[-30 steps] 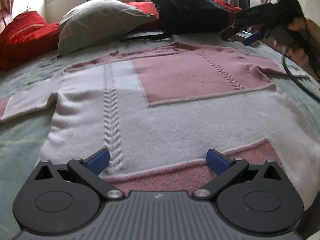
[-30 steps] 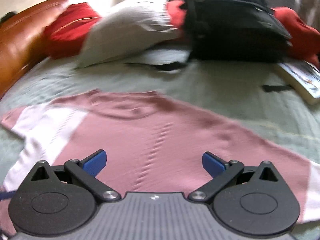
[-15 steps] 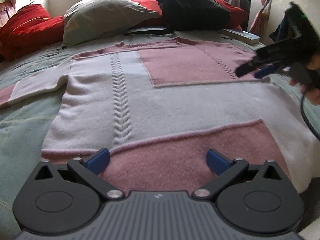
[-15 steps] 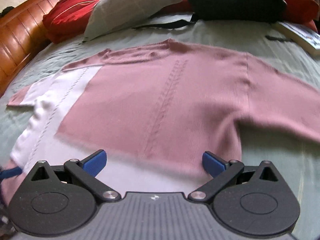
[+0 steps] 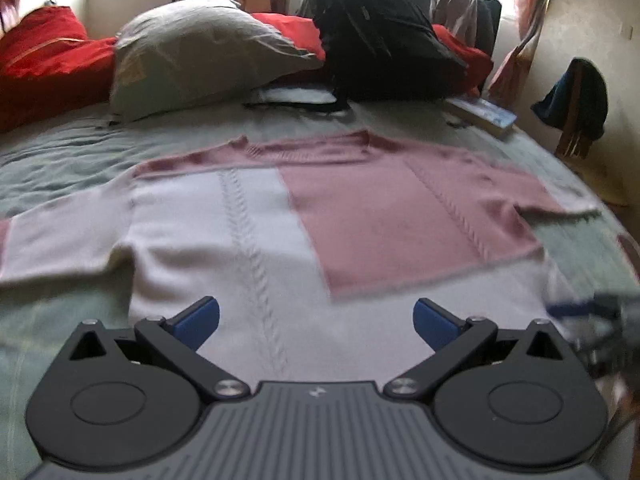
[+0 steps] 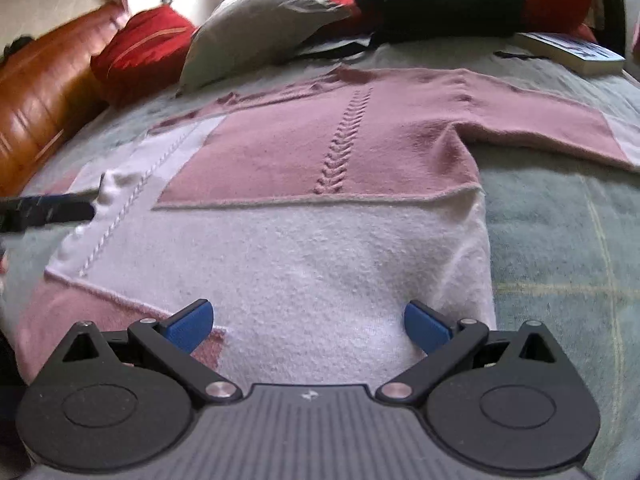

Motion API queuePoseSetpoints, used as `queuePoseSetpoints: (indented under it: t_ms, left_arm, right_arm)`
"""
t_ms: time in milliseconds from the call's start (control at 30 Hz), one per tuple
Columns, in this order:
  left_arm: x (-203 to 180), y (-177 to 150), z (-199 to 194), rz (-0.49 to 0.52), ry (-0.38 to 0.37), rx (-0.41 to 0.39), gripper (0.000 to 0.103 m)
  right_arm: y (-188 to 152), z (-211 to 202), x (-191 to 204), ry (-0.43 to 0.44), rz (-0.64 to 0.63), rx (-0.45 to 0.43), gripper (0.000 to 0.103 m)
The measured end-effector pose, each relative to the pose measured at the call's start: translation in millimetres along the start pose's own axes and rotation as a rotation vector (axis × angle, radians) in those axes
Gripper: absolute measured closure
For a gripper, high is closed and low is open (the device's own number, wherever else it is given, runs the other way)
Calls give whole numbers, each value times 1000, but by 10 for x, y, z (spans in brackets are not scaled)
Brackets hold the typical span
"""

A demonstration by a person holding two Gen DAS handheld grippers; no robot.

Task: Fold clothes
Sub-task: 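Move the open left tool over the sweater collar and back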

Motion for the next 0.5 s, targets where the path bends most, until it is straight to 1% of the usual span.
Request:
queuePoseSetpoints:
  t_ms: [167, 333, 400, 500]
  left_arm:
    - [343, 280, 454, -136, -55, 48, 1]
    - [654, 416, 862, -233, -63, 102, 1]
    - [739, 475, 961, -260, -74, 90, 1]
    - [801, 609, 1082, -254, -65, 85, 1]
  right_arm:
    - [-33, -20, -23, 9, -9, -29, 0]
    - [-14, -65, 41, -29, -10, -19, 0]
    - [1, -58, 85, -51, -17, -16, 0]
    - [22, -40, 120, -63, -28, -16, 0]
Point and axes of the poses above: each gripper's, at about its wrist camera, not at the fingertips, and z roughly the way its jaws point, x to its left, y to its top, the point moved 1 cm from there along z, roughly the way its jaws point, and after that the axes turned 3 degrees about x, right-handed, at the moved point
